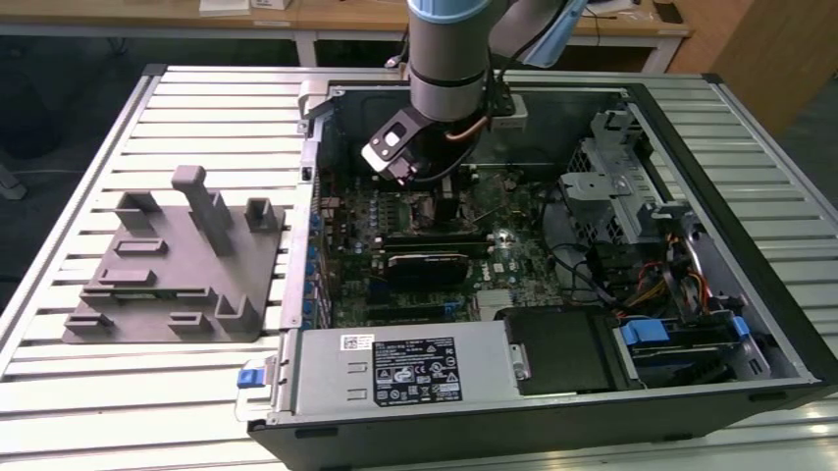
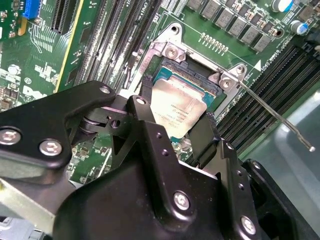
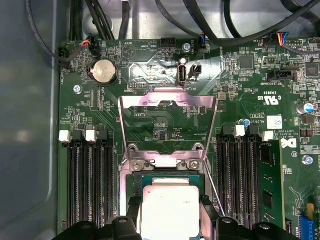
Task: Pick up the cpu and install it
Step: 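Place the cpu into insertion slot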
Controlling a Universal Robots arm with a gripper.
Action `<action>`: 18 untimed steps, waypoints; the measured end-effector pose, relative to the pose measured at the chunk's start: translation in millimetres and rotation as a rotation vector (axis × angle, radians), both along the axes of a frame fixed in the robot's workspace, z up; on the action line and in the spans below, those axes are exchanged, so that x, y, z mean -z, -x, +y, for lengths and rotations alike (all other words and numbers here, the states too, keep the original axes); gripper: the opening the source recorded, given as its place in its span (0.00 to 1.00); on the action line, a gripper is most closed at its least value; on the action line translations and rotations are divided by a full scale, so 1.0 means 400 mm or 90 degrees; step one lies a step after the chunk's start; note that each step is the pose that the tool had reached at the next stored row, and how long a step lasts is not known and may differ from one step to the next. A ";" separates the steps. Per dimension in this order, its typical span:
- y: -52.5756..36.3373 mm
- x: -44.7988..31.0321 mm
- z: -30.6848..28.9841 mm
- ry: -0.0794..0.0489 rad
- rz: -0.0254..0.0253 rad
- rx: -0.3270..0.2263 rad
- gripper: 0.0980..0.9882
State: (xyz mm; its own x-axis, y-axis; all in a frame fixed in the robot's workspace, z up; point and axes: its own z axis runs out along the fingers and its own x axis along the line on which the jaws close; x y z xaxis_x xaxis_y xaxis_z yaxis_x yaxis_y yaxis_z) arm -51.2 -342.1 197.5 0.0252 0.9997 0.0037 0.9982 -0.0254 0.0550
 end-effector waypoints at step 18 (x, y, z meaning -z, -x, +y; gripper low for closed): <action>0.005 0.016 0.003 0.000 0.0002 -0.005 0.50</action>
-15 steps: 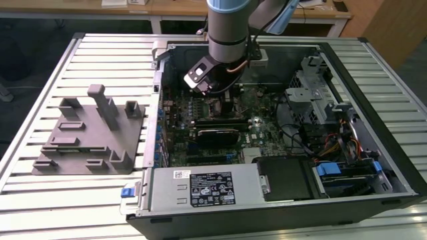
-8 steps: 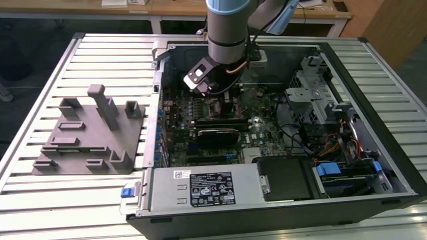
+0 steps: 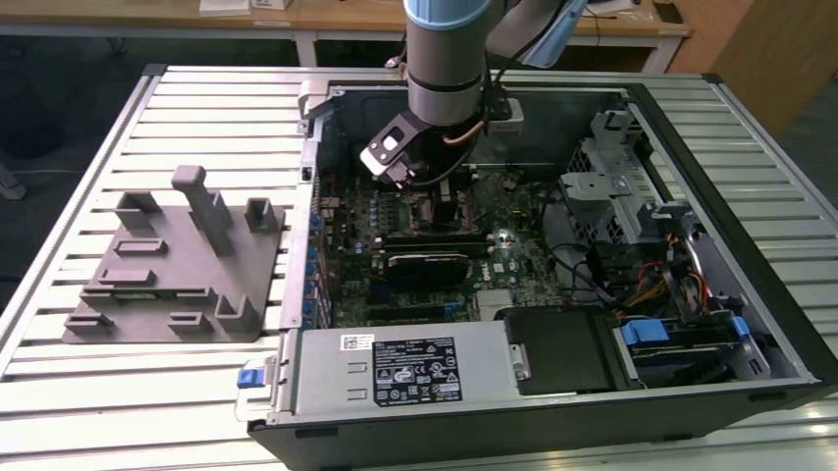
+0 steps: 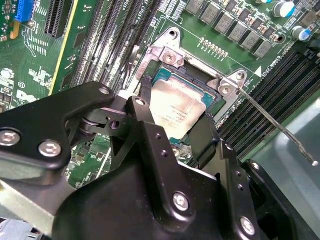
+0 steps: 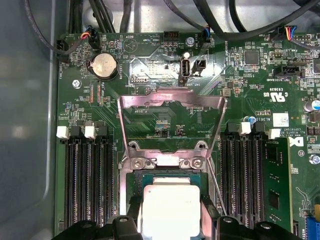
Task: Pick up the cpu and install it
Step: 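Place the cpu into insertion slot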
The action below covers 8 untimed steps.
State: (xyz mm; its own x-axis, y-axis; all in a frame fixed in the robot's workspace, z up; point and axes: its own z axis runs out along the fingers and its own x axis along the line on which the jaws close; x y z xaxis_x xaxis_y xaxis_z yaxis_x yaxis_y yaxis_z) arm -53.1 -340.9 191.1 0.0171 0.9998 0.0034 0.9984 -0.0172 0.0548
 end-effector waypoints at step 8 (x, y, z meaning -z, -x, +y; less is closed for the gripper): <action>0.000 0.001 0.000 0.000 -0.0003 0.000 0.58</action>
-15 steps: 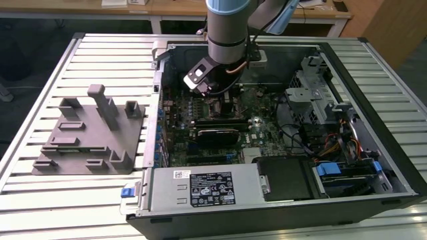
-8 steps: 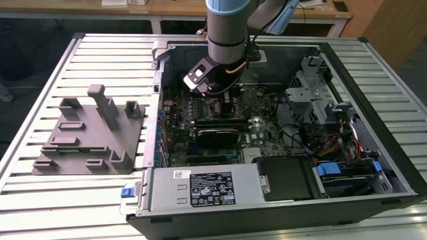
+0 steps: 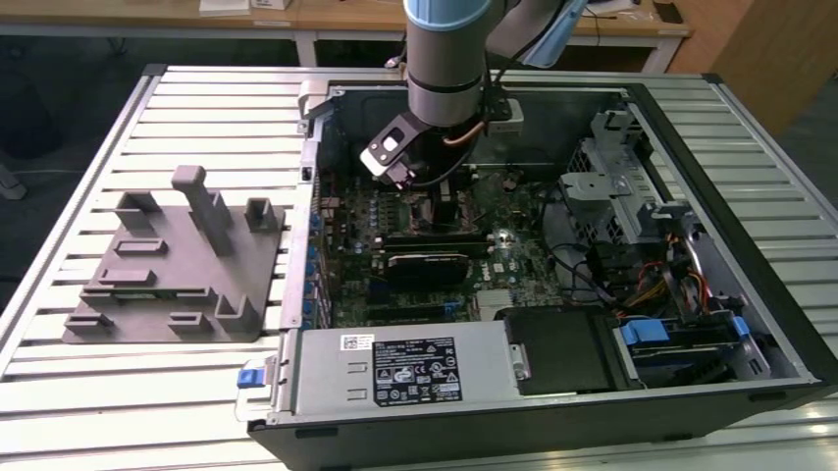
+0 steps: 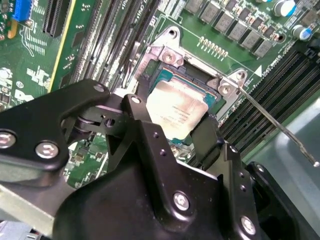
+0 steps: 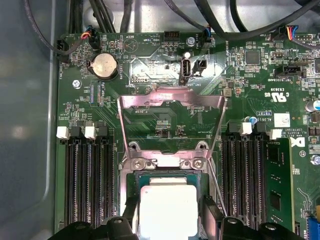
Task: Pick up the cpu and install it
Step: 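Place the cpu into insertion slot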
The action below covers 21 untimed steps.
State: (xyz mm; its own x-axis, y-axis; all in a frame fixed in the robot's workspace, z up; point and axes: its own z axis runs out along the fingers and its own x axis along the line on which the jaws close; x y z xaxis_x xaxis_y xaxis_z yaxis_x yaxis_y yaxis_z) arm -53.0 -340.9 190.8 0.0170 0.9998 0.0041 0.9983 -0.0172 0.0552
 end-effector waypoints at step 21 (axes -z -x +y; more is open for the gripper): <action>0.000 -0.013 -0.002 0.002 0.0001 0.000 0.58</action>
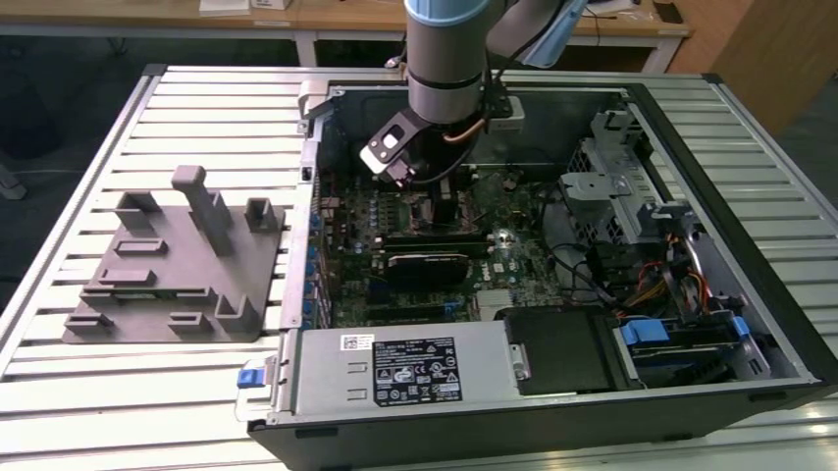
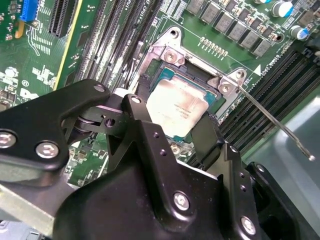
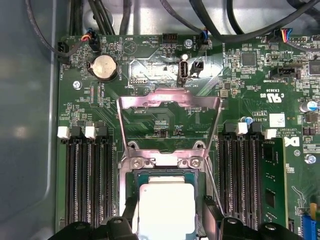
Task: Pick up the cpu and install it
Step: 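Place the cpu into insertion slot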
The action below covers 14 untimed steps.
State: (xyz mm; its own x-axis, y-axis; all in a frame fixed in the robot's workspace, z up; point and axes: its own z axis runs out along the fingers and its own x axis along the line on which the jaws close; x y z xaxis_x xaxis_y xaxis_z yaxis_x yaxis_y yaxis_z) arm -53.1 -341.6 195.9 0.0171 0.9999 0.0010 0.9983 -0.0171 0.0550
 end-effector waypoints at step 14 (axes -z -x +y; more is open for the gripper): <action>0.000 -0.014 0.000 0.000 0.0000 0.000 0.43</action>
State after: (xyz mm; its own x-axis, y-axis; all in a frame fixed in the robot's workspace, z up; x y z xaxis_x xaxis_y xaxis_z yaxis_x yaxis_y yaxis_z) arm -53.0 -341.6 201.5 0.0170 0.9999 0.0011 0.9983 -0.0170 0.0551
